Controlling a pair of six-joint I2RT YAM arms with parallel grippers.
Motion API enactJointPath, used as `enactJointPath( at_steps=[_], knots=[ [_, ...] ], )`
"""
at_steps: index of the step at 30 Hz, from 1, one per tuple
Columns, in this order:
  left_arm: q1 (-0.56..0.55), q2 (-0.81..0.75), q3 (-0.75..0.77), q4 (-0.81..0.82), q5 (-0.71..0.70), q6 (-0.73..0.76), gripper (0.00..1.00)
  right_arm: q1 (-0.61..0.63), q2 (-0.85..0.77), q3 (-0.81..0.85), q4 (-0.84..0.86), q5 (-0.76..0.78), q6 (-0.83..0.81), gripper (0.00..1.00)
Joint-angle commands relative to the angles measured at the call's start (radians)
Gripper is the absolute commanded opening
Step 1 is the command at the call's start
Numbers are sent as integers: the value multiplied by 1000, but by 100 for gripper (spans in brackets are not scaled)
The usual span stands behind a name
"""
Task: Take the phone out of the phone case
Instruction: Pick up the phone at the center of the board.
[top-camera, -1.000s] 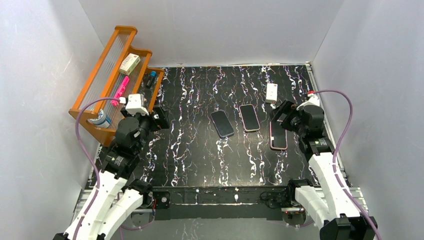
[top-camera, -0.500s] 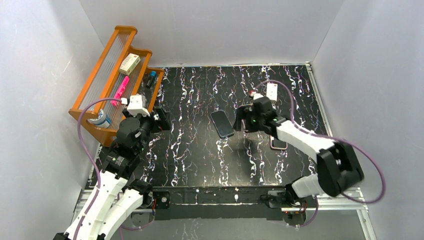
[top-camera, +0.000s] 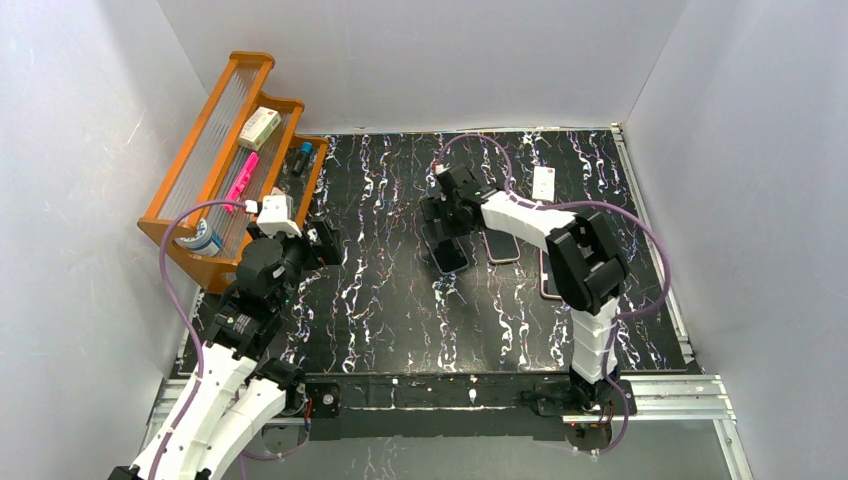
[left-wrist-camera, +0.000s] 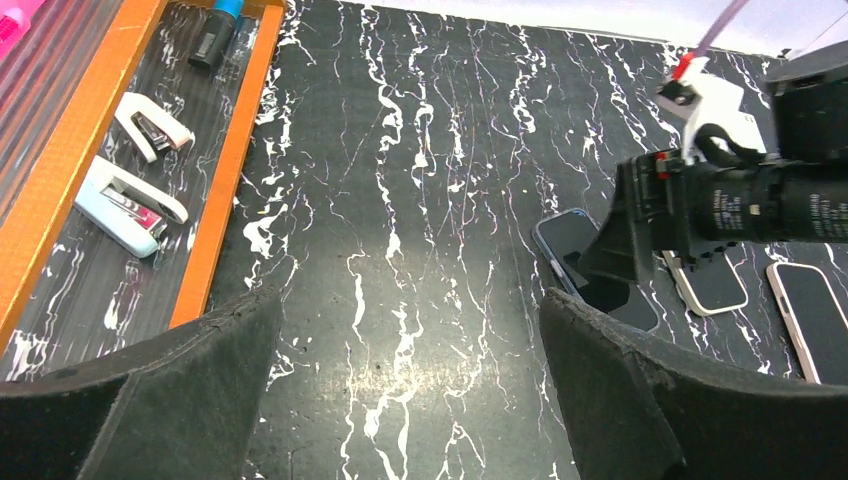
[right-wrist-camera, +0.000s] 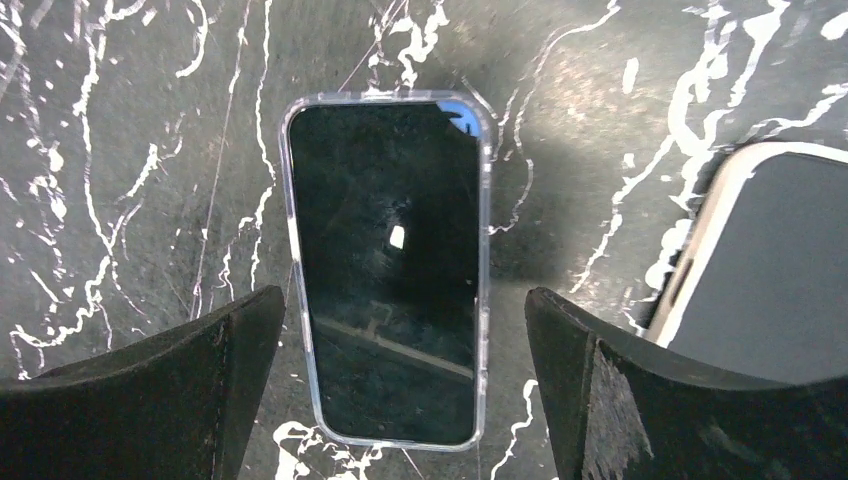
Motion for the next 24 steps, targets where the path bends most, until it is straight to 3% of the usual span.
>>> enactJointPath(
  at_steps=[1,14,21,24],
  knots=[
    [-2,-13,-7,-2,-3,18,98,21,80,122,-169,-15,-30,99],
    [-4,-5,-15,11,28,-18,98,82,199,212,-310,48,-36,99],
    [-3,114,56,-62,97,-96,98,110,222,189,-379,120,-49,99],
    [-3,164,84,-94,122,-114,98,120,231,175,-382,139,-48,93]
  ],
)
